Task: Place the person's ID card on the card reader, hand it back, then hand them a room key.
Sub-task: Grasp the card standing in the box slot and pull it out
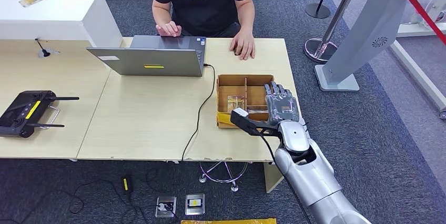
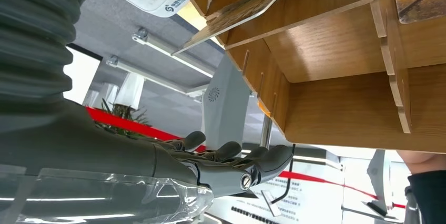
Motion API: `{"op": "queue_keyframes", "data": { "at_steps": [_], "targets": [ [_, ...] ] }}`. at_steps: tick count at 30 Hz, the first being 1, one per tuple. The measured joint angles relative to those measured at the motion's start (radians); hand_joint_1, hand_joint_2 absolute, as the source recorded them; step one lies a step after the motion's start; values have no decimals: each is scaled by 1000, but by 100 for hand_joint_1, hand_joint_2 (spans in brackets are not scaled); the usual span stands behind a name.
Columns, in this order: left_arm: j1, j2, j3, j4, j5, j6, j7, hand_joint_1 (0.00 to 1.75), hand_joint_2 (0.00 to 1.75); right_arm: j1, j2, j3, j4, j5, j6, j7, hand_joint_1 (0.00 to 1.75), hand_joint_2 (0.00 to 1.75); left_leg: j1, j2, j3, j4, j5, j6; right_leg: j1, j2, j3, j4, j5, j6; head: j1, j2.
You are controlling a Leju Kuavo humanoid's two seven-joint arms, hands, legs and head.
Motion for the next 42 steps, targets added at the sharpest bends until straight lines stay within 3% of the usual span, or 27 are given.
{"op": "queue_keyframes", "data": {
  "at_steps": [2, 6, 10, 11, 12, 15, 16, 42],
  "targets": [
    [0, -1, 0, 0, 0, 2, 0, 0, 0, 0, 0, 0, 0, 4, 2, 0, 1, 175, 0, 0, 0, 0, 0, 0, 0, 0, 0, 0, 0, 0, 0, 0],
    [0, -2, 0, 0, 0, 6, 0, 0, 0, 0, 0, 0, 0, 5, 16, -2, 154, 175, 0, 0, 0, 0, 0, 0, 0, 0, 0, 0, 0, 0, 0, 0],
    [0, -5, 0, 0, 0, 12, 0, 0, 0, 0, 3, 1, 0, 5, 35, -5, 170, 175, 0, 0, 0, 0, 0, 0, 0, 0, 0, 0, 0, 0, 0, 0],
    [0, -6, 0, 0, 0, 13, 0, 0, 0, 0, 5, 1, 0, 5, 39, -7, 167, 175, 0, 0, 0, 0, 0, 0, 0, 0, 0, 0, 0, 0, 0, 0],
    [0, -7, 0, 0, 0, 13, 0, 0, 0, 0, 7, 2, 0, 5, 43, -8, 144, 175, 0, 0, 0, 0, 0, 0, 0, 0, 0, 0, 0, 0, 0, 0],
    [0, -9, 0, 0, 0, 14, 0, 0, 0, 1, 11, 3, -1, 5, 52, -11, 21, 175, 0, 0, 0, 0, 0, 0, 0, 0, 0, 0, 0, 0, 0, 0],
    [-1, -10, 0, 0, 0, 14, 0, 0, 0, 2, 12, 3, -1, 5, 54, -11, 0, 175, 0, 0, 0, 0, 0, 0, 0, 0, 0, 0, 0, 0, 0, 0],
    [-2, -17, 0, 0, 0, 26, 0, 0, 0, 9, 14, 2, -42, 21, 78, 6, 0, 175, 0, 0, 1, 0, 0, 0, 0, 0, 0, 0, 0, 0, 0, 0]
  ]
}}
